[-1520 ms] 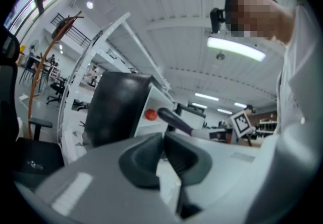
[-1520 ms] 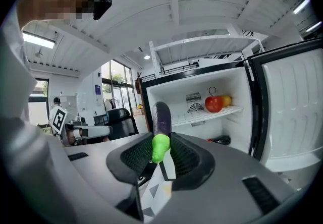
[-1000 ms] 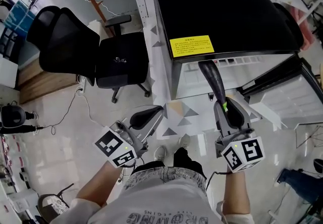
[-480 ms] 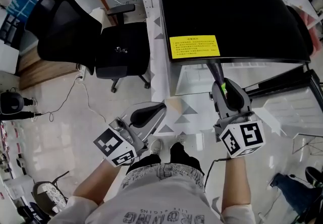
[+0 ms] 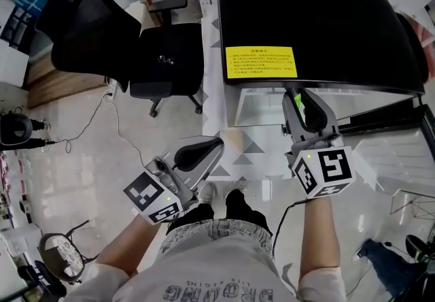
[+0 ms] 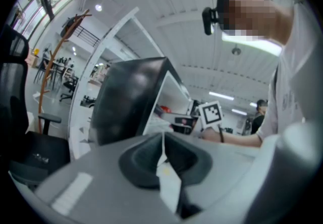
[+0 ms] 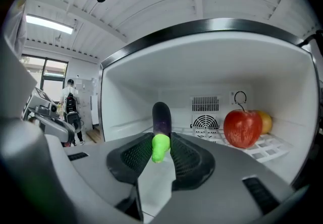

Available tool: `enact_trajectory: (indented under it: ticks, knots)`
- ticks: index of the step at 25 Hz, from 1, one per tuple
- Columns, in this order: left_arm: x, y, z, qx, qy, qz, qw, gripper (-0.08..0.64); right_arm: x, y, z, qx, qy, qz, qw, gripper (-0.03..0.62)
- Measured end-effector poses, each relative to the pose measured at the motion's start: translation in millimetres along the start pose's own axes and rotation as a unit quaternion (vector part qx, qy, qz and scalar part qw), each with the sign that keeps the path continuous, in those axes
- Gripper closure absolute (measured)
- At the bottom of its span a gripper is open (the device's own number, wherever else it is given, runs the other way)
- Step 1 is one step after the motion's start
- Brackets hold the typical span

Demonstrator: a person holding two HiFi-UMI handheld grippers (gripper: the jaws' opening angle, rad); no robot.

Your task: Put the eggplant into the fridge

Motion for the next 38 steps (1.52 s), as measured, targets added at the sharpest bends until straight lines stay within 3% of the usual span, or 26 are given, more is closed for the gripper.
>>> enact_trajectory:
  ticks: [18, 38]
  knots:
    - [3, -5, 7, 0.012, 0.003, -0.023, 0.9997, 0.545, -41, 2, 0, 0.061, 0.048, 0.010, 0.997, 0.488]
    - [11, -4, 14, 0.022, 0.004, -0.036, 0.9991, 0.545, -54, 3, 6, 0.052, 0.074, 0.037, 0.995, 0.488]
Point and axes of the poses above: the fingertips, and each gripper's own axes: x backward along the fingers, y to its left, z out of its underside, the point moved 8 cm from there along x, backward along the fingers, and after that the axes turned 14 degrees about -x, right-handed, at the moved point
